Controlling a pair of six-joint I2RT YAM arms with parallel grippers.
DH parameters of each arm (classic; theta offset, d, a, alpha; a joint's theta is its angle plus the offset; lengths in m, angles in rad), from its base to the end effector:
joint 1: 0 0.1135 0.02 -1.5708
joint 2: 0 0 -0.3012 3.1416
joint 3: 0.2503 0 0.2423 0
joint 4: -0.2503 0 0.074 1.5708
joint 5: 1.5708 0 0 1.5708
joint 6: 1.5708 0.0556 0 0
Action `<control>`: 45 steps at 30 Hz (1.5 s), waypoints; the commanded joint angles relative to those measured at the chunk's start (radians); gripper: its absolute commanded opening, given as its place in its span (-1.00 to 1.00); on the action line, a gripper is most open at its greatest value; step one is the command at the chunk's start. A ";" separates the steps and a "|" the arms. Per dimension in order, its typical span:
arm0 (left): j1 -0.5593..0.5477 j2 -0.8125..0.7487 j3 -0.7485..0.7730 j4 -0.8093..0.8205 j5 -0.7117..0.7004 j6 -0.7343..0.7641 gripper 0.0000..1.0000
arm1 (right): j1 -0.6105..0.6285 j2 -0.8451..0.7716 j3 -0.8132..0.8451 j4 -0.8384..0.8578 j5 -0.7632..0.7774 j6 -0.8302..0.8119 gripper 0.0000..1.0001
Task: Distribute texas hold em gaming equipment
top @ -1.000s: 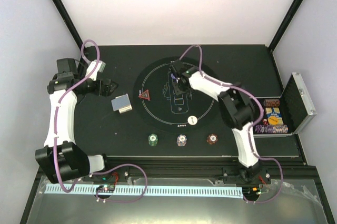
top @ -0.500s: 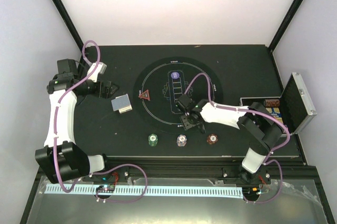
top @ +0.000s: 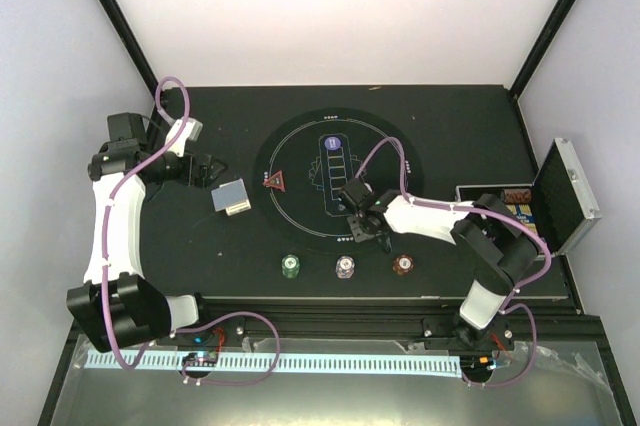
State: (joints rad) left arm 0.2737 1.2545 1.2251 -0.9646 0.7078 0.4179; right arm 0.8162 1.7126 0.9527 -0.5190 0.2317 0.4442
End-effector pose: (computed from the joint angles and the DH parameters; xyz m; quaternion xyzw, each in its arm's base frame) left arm 0.2275 0.0263 0.3554 0.1631 0.8898 -0.2222 0.3636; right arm 0.2223 0.2178 0.1708 -0.1652 0.9689 -0.0073 0.1841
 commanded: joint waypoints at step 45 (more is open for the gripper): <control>0.004 -0.030 0.065 -0.066 -0.098 -0.008 0.98 | 0.467 0.176 0.608 -0.368 -0.071 0.069 0.85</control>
State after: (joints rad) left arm 0.2737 1.2446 1.2850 -1.0306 0.6155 0.4072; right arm 1.2877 1.8927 1.5723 -0.8845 0.2138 0.5282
